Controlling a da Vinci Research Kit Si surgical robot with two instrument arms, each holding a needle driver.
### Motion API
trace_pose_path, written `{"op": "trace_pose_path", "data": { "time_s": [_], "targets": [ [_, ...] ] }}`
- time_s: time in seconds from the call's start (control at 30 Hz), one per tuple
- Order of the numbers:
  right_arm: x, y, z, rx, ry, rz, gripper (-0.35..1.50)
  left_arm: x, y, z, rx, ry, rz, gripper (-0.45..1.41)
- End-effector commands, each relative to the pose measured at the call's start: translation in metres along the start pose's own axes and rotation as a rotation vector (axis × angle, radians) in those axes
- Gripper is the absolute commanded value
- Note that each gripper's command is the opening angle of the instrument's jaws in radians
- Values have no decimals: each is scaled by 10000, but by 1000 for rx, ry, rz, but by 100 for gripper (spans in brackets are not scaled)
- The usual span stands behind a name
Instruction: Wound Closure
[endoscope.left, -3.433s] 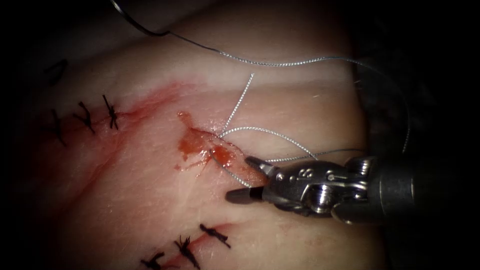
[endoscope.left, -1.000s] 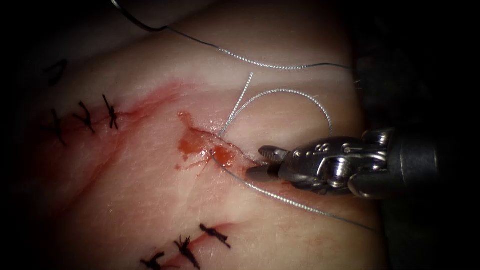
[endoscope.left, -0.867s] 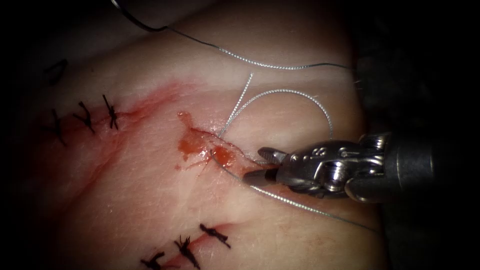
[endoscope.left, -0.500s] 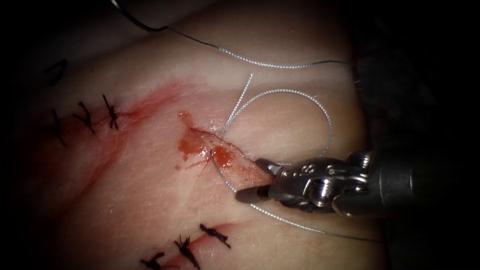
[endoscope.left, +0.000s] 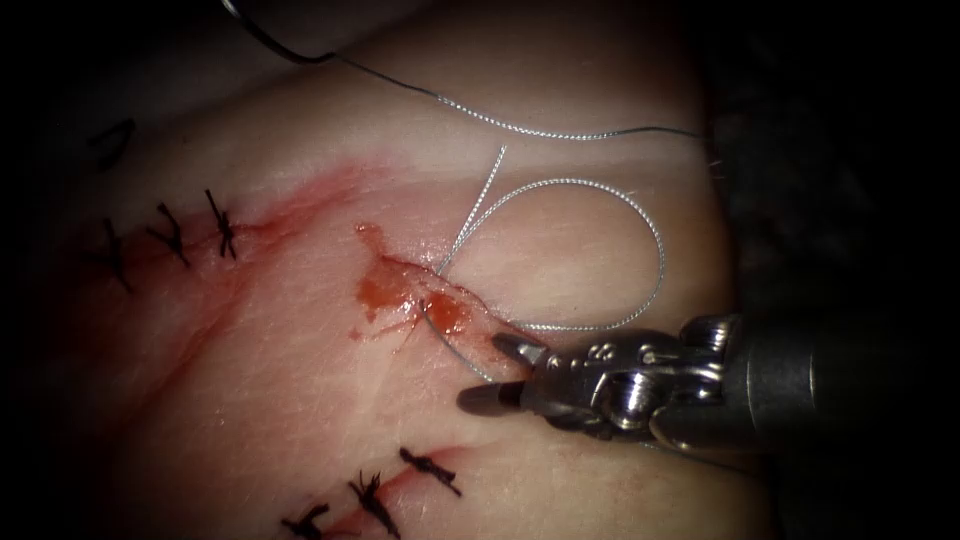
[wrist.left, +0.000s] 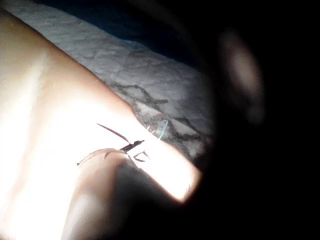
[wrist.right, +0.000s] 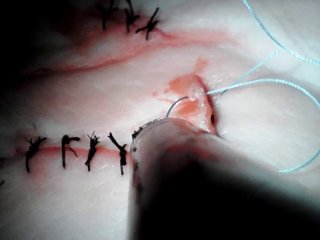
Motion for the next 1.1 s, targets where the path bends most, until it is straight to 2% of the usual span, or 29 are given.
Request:
{"op": "trace_pose_path", "data": {
  "time_s": [0.03, 0.07, 0.1, 0.23, 0.37, 0.43, 0.47, 0.57, 0.63, 0.67, 0.77, 0.83, 0.9, 1.0, 1.1],
  "targets": [
    [-1, -1, 12, 7, -3, 2, 2, 1, -5, 5, -1, 0, 1, -45],
    [-4, 1, 15, 8, -3, -1, -3, 1, -5, 5, -1, 0, 1, -45],
    [-8, 4, 18, 9, -4, 1, -35, 1, -5, 5, -1, 0, 1, -45],
    [-15, 7, 7, 25, -22, 18, -35, 0, -5, 5, -1, 0, 1, -45],
    [-21, 12, -5, 14, -82, 19, -35, 0, -5, 5, -1, 0, 1, -45],
    [-32, 25, -26, 5, -142, 31, -35, 0, -5, 5, -1, 0, 1, -45],
    [-32, 25, -26, 5, -142, 31, -35, 0, -5, 5, -1, 0, 1, -45],
    [-63, 60, -71, -24, -225, 52, -35, 1, -4, 4, -1, 0, -1, -45],
    [-70, 69, -80, -34, -241, 49, -35, 2, -4, 4, -1, -1, 5, -45],
    [-87, 91, -100, -62, -278, 61, -35, 2, -4, 3, -2, -1, 5, -45],
    [-111, 127, -127, -123, -323, 45, -35, 2, -3, 3, -2, -1, 4, -45],
    [-132, 168, -151, -173, -361, 48, -35, 2, -4, 3, -1, -1, 4, -45],
    [-143, 187, -163, -195, -370, 50, -35, 2, -4, 3, -1, -1, 5, -45],
    [-151, 194, -170, -201, -378, 68, -35, 2, -4, 3, -1, -1, 5, -45],
    [-167, 203, -190, -195, -376, 104, -35, 2, -4, 3, -1, -1, 5, -45]
  ]
}}
